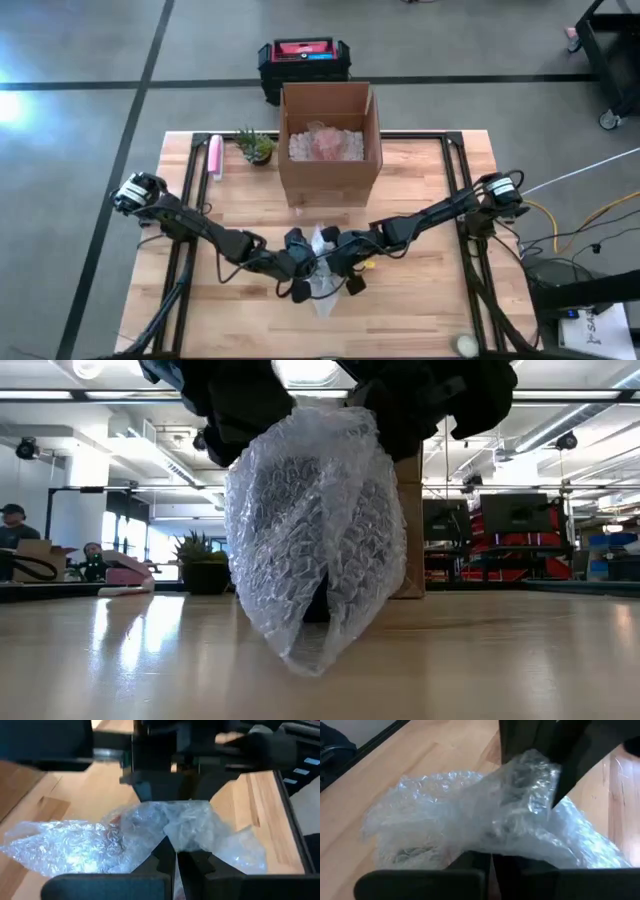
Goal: Wrap mug
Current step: Wrap the black mug with the bubble wrap
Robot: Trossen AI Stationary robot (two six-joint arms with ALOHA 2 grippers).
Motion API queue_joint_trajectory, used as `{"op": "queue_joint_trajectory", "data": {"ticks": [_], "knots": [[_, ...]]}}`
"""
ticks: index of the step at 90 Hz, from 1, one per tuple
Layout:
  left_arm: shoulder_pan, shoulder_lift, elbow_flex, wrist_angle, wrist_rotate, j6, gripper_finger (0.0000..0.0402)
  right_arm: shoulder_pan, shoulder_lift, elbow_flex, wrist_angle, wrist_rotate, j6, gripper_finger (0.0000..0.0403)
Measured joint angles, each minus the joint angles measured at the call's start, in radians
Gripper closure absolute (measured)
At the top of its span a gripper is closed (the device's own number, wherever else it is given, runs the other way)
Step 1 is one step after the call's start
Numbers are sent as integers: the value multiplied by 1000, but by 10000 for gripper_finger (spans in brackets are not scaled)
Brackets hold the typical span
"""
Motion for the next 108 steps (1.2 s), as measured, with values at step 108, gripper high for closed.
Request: {"op": "queue_joint_trajectory", "data": {"ticks": [108], "knots": [[-11,-36,36,-142,35,-96,401,5,197,341,-484,126,17,401]]}}
